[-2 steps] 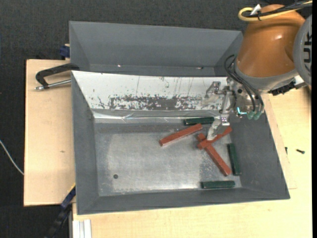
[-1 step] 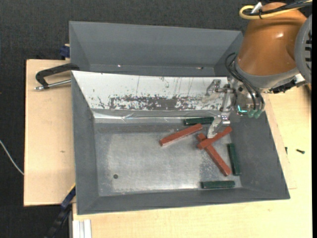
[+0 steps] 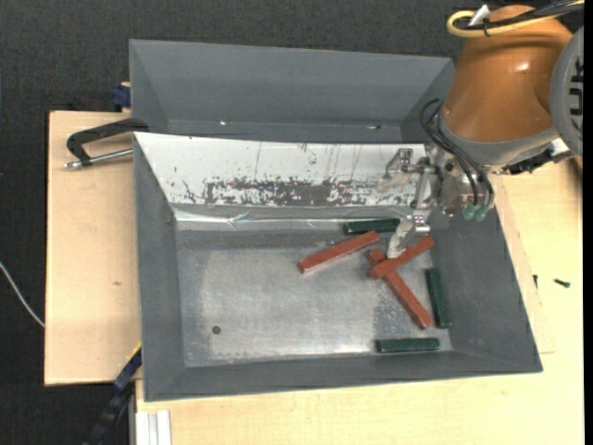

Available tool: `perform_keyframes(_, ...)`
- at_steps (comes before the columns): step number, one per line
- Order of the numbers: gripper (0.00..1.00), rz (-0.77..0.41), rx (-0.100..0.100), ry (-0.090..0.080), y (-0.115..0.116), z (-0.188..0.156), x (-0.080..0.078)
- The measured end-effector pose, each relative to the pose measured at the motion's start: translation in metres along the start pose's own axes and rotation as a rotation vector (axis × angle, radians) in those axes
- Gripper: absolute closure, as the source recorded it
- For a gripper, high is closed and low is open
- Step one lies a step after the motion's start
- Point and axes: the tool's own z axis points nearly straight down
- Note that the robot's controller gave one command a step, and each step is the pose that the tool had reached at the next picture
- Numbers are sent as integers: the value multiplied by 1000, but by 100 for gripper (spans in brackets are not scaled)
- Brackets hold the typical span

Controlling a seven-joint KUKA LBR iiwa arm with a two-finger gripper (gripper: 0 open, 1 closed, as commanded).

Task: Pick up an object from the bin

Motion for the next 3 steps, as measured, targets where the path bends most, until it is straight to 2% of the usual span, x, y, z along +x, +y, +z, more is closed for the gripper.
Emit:
perform_keyframes(1,0,-34,0,1,4,49,27)
perform_keyframes(2,0,-21,0,-11,3,105,-13)
perform_keyframes(3,100,227,-4,5,16,163,-18)
